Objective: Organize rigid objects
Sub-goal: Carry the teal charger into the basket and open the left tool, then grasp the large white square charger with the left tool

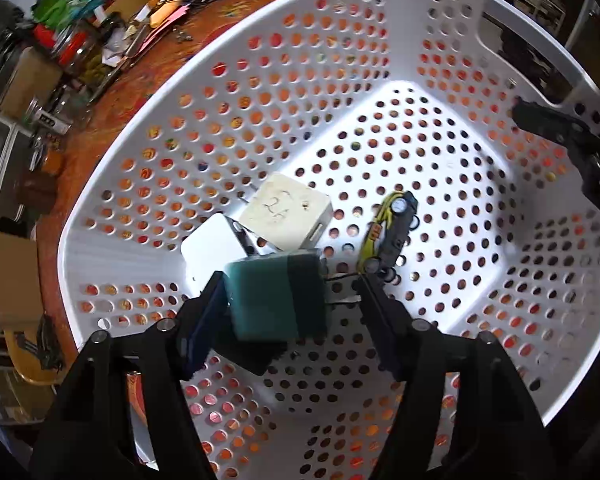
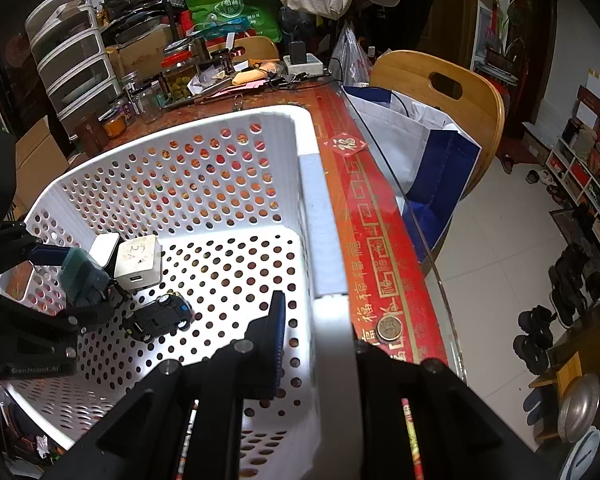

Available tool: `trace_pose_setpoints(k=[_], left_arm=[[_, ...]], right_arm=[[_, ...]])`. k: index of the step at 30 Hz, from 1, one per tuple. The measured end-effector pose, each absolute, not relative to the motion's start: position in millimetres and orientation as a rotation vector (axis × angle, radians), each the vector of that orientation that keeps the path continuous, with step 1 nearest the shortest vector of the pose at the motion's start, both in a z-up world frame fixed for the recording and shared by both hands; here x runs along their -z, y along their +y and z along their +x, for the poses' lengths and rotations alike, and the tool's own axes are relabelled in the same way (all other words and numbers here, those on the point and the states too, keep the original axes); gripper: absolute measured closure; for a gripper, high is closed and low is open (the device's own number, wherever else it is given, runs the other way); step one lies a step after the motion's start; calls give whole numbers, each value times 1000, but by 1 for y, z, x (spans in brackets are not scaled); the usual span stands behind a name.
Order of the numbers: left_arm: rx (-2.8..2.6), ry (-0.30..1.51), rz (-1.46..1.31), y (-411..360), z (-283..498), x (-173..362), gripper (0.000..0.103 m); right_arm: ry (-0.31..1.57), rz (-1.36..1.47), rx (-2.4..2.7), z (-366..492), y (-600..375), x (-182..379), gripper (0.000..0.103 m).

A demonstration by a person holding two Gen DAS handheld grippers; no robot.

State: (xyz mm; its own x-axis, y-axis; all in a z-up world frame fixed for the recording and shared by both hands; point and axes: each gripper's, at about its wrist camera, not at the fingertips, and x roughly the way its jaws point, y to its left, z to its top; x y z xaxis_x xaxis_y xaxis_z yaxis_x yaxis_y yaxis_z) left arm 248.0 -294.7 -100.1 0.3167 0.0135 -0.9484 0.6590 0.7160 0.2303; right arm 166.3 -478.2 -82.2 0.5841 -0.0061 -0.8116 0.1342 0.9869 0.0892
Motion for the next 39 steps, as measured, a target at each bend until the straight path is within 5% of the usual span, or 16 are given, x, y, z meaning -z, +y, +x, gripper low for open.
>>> trace_pose_setpoints(k=[2, 7, 10, 12, 18, 32, 35, 39], left_arm=[[483, 1164, 657, -290, 246, 94, 22], [493, 1006, 467, -224, 235, 38, 21], [399, 869, 350, -148, 222, 2, 1], [280, 817, 269, -91, 218, -3, 0], [121, 968, 94, -4, 234, 74, 0], [91, 1029, 20, -35, 310, 162, 0], [79, 1048, 17, -40, 317, 172, 5], [45, 1021, -8, -37, 319, 171, 33]], right_arm=[[946, 147, 83, 166, -478, 82, 89], [950, 149, 82, 165, -479, 83, 89], [954, 148, 83, 165, -480, 84, 89], [954, 149, 84, 165, -480, 84, 89], [949, 149, 83, 164, -481, 84, 89], [953, 153, 86, 164, -480, 82, 89], [952, 153, 87, 164, -480, 82, 89], [950, 149, 84, 163, -480, 83, 89]])
